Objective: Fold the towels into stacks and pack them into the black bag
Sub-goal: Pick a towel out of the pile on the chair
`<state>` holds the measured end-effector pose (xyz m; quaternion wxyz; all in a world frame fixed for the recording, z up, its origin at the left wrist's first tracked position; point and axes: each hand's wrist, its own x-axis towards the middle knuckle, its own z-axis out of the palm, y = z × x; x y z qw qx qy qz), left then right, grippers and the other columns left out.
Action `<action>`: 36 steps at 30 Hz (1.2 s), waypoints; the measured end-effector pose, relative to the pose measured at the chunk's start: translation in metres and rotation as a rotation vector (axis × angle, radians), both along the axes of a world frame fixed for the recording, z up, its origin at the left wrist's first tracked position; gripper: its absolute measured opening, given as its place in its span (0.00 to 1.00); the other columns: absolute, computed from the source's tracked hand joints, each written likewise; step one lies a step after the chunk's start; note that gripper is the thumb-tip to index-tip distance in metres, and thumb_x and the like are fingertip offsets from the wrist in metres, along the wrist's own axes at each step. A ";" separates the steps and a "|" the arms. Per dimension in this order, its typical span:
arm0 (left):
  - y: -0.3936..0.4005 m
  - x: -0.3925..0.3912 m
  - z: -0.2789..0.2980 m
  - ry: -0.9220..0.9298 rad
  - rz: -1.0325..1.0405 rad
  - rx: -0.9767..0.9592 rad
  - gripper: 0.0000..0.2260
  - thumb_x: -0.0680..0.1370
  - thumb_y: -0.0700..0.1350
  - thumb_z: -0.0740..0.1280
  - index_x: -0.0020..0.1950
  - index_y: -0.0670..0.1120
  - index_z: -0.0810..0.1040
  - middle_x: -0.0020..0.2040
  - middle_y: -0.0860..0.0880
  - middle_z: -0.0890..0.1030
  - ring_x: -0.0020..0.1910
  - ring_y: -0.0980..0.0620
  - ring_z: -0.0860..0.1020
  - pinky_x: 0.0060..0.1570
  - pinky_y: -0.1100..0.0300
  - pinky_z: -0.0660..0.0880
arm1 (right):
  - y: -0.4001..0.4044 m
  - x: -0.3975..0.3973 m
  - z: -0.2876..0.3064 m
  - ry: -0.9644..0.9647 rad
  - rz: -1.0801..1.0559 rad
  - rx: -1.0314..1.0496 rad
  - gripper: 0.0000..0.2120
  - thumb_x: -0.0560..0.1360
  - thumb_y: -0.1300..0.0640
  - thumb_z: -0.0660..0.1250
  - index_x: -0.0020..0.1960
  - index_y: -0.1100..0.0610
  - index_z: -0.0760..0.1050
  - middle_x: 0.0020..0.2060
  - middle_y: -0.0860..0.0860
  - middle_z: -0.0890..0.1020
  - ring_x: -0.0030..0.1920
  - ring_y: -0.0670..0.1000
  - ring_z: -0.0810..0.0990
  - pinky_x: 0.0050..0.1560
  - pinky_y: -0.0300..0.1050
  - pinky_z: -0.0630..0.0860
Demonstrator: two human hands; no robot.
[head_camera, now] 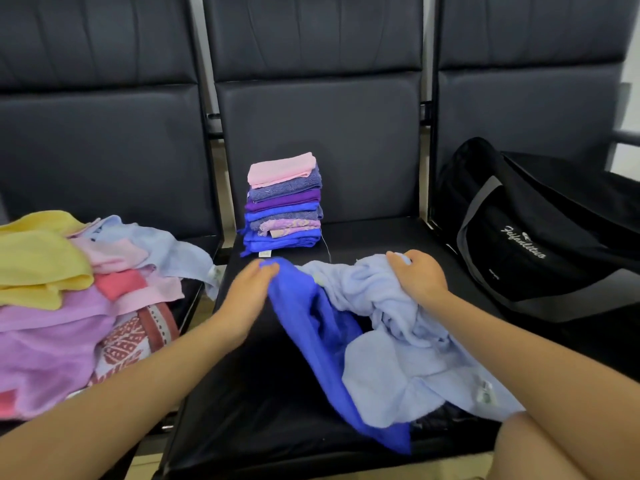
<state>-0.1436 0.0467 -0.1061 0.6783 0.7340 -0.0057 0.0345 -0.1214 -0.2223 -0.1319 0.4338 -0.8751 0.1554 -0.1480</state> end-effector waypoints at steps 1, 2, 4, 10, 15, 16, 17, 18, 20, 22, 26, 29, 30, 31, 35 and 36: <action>-0.002 0.001 0.018 0.027 0.032 -0.277 0.08 0.81 0.41 0.58 0.46 0.46 0.76 0.46 0.49 0.80 0.46 0.51 0.78 0.49 0.59 0.74 | 0.000 0.000 0.000 0.003 -0.005 -0.007 0.20 0.79 0.47 0.60 0.33 0.57 0.66 0.31 0.51 0.71 0.33 0.50 0.70 0.33 0.45 0.65; -0.004 0.000 0.036 0.061 0.051 -0.518 0.08 0.81 0.41 0.58 0.47 0.45 0.75 0.45 0.48 0.79 0.45 0.51 0.79 0.47 0.58 0.76 | 0.000 0.000 0.000 0.003 -0.008 -0.011 0.20 0.79 0.47 0.60 0.33 0.57 0.66 0.31 0.51 0.72 0.34 0.51 0.70 0.32 0.45 0.65; -0.003 0.000 0.068 0.068 0.033 -0.765 0.08 0.80 0.43 0.58 0.48 0.42 0.74 0.46 0.45 0.78 0.44 0.49 0.79 0.47 0.58 0.77 | 0.003 0.002 0.002 0.014 -0.016 -0.061 0.19 0.79 0.47 0.60 0.34 0.56 0.67 0.34 0.52 0.75 0.38 0.53 0.74 0.32 0.45 0.65; -0.005 -0.017 0.110 0.037 -0.162 -0.724 0.15 0.78 0.46 0.58 0.59 0.42 0.79 0.49 0.46 0.82 0.47 0.49 0.81 0.49 0.58 0.75 | 0.041 0.002 0.042 -0.280 0.190 0.112 0.13 0.78 0.49 0.65 0.57 0.55 0.76 0.53 0.51 0.79 0.55 0.48 0.77 0.55 0.45 0.75; -0.015 -0.017 0.140 -0.037 -0.278 -0.685 0.15 0.80 0.44 0.59 0.41 0.43 0.83 0.36 0.47 0.82 0.34 0.51 0.81 0.35 0.61 0.79 | 0.085 -0.030 0.085 -0.380 0.634 0.328 0.17 0.80 0.54 0.63 0.69 0.52 0.71 0.65 0.46 0.75 0.65 0.42 0.73 0.61 0.34 0.71; -0.018 -0.018 0.143 -0.043 -0.322 -0.655 0.16 0.80 0.44 0.58 0.40 0.43 0.83 0.38 0.45 0.83 0.37 0.49 0.82 0.38 0.59 0.80 | 0.090 -0.034 0.090 -0.389 0.679 0.370 0.18 0.80 0.55 0.63 0.69 0.50 0.70 0.65 0.45 0.75 0.64 0.42 0.74 0.62 0.36 0.73; -0.020 -0.020 0.145 -0.041 -0.360 -0.623 0.16 0.81 0.45 0.59 0.42 0.43 0.84 0.42 0.44 0.83 0.42 0.47 0.82 0.45 0.56 0.80 | 0.093 -0.038 0.094 -0.394 0.710 0.410 0.17 0.80 0.54 0.63 0.68 0.49 0.70 0.64 0.43 0.76 0.63 0.42 0.75 0.61 0.37 0.74; -0.020 -0.020 0.145 -0.021 -0.372 -0.594 0.14 0.80 0.46 0.60 0.48 0.42 0.83 0.48 0.42 0.82 0.49 0.45 0.80 0.54 0.53 0.78 | 0.094 -0.041 0.098 -0.390 0.722 0.427 0.15 0.80 0.54 0.63 0.66 0.48 0.72 0.61 0.43 0.78 0.60 0.42 0.77 0.58 0.37 0.76; -0.018 -0.018 0.139 0.016 -0.373 -0.532 0.16 0.80 0.48 0.60 0.60 0.40 0.78 0.59 0.41 0.79 0.60 0.43 0.77 0.64 0.49 0.71 | 0.093 -0.046 0.100 -0.360 0.716 0.424 0.10 0.80 0.54 0.64 0.60 0.52 0.76 0.54 0.47 0.82 0.52 0.43 0.81 0.52 0.37 0.76; -0.013 -0.015 0.130 0.025 -0.377 -0.495 0.19 0.81 0.49 0.59 0.67 0.40 0.74 0.64 0.43 0.78 0.64 0.45 0.76 0.65 0.50 0.71 | 0.087 -0.047 0.095 -0.295 0.728 0.437 0.11 0.79 0.54 0.64 0.55 0.62 0.78 0.47 0.54 0.82 0.46 0.48 0.80 0.49 0.43 0.76; 0.002 -0.010 0.109 0.022 -0.284 -0.455 0.16 0.82 0.47 0.57 0.65 0.44 0.76 0.59 0.46 0.82 0.59 0.49 0.80 0.53 0.56 0.77 | 0.077 -0.048 0.084 -0.239 0.749 0.539 0.21 0.74 0.51 0.67 0.49 0.71 0.74 0.40 0.53 0.80 0.40 0.48 0.78 0.40 0.39 0.73; 0.011 -0.004 0.088 0.066 -0.187 -0.427 0.14 0.83 0.45 0.57 0.64 0.42 0.76 0.59 0.46 0.82 0.58 0.49 0.80 0.54 0.56 0.77 | 0.074 -0.048 0.079 -0.216 0.696 0.683 0.19 0.71 0.49 0.69 0.46 0.65 0.74 0.38 0.56 0.76 0.39 0.52 0.74 0.37 0.40 0.69; 0.011 -0.002 0.082 0.070 -0.154 -0.413 0.14 0.83 0.44 0.56 0.64 0.42 0.76 0.58 0.46 0.82 0.58 0.49 0.80 0.54 0.56 0.76 | 0.074 -0.047 0.077 -0.216 0.676 0.711 0.18 0.71 0.49 0.69 0.45 0.65 0.73 0.38 0.56 0.74 0.39 0.52 0.72 0.37 0.42 0.68; 0.011 -0.001 0.077 0.070 -0.117 -0.402 0.14 0.83 0.43 0.56 0.62 0.41 0.77 0.57 0.46 0.82 0.57 0.50 0.80 0.53 0.58 0.77 | 0.074 -0.047 0.075 -0.214 0.662 0.698 0.18 0.72 0.49 0.68 0.44 0.66 0.72 0.37 0.56 0.72 0.38 0.52 0.70 0.36 0.42 0.66; 0.002 -0.006 0.069 0.030 -0.033 -0.250 0.14 0.80 0.52 0.62 0.56 0.46 0.81 0.51 0.49 0.85 0.50 0.53 0.82 0.49 0.60 0.76 | 0.078 -0.046 0.068 -0.214 0.623 0.612 0.18 0.80 0.56 0.62 0.32 0.54 0.67 0.29 0.47 0.67 0.31 0.44 0.65 0.31 0.35 0.63; 0.000 -0.009 0.067 0.007 -0.038 -0.122 0.14 0.78 0.56 0.65 0.52 0.48 0.83 0.47 0.52 0.85 0.47 0.54 0.83 0.46 0.61 0.76 | 0.080 -0.046 0.068 -0.225 0.610 0.598 0.18 0.81 0.56 0.61 0.32 0.53 0.66 0.28 0.46 0.68 0.30 0.44 0.65 0.30 0.34 0.63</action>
